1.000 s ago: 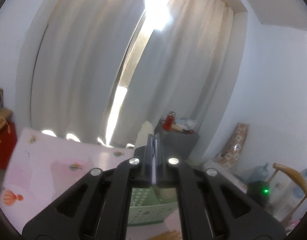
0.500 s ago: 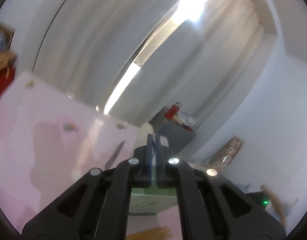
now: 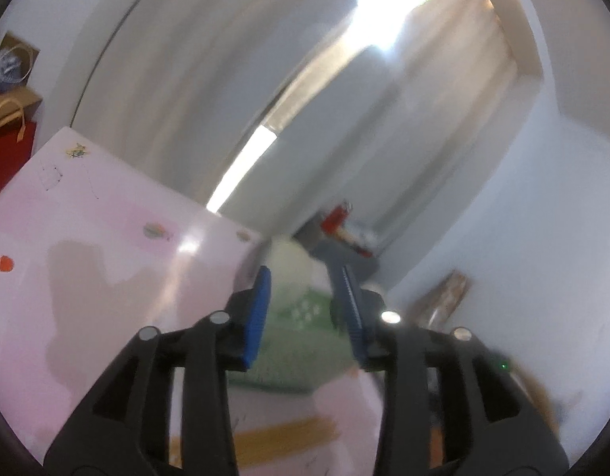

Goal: Organize utensils
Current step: 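Lift the white plastic spoon with the left tool and release it into the holder, then move both tools down to the wooden chopsticks beside the holder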

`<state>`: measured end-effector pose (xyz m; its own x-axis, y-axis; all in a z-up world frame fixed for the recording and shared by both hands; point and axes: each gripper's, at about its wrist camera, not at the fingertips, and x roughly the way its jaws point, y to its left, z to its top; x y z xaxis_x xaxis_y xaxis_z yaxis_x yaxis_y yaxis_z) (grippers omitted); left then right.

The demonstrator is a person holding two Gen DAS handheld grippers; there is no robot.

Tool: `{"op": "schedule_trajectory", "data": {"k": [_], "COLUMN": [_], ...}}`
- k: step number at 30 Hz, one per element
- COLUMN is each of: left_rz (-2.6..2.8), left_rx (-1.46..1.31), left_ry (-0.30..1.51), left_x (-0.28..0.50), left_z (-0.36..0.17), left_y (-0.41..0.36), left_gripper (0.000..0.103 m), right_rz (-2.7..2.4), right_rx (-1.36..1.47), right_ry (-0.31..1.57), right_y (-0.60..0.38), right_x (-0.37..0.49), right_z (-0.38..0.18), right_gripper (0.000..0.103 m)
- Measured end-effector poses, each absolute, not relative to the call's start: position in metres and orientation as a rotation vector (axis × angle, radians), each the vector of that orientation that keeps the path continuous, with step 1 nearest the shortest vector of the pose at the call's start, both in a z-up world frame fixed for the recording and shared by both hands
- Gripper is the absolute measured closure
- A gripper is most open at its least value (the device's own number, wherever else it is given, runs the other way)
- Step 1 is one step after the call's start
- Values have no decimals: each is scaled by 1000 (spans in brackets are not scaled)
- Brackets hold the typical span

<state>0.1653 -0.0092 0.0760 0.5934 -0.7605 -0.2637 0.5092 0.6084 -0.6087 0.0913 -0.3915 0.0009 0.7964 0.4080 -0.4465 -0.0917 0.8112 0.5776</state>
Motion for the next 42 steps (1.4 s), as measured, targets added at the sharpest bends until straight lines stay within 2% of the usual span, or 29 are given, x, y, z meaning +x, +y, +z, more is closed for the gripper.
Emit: {"op": "schedule_trajectory", "data": {"k": [2,8,12,14,15,17,20,29,42], "left_rz": [-819,-912,-908,-871,-865,-837,-796,-691,-577], "left_rx": [-437,-350,-398,-443,-470,-503,-529,-472,-365], "left_ry": [603,864,1054,1117,1117,1113,1096,1066,1027], "left_x": [142,97,88,94,97,104,114,136,129], "left_z": [68,7,-49,-67,-70,-73,-73,-67,-54], "left_y": [-16,-45,-69,-73,-72,-67,-58,-28,3], "left_gripper": [69,70,71,73,81,82,82,82,82], "right_rz": [290,266,281,282,279,290,289,285,348], "right_rx": [517,248,237,236,232,237,260,336,440], "right_ry": [647,865,930,957,954,965,980,996,1063], "right_y": [-384,-352,-352,-352,-352,-351,-349,-337,-293], "right_x": [99,138,152,156,155,151,145,111,70], "right_z": [-5,-42,-58,-64,-65,-66,-69,-75,-80], "right_gripper": [74,72,72,78,78,88,96,99,99]}}
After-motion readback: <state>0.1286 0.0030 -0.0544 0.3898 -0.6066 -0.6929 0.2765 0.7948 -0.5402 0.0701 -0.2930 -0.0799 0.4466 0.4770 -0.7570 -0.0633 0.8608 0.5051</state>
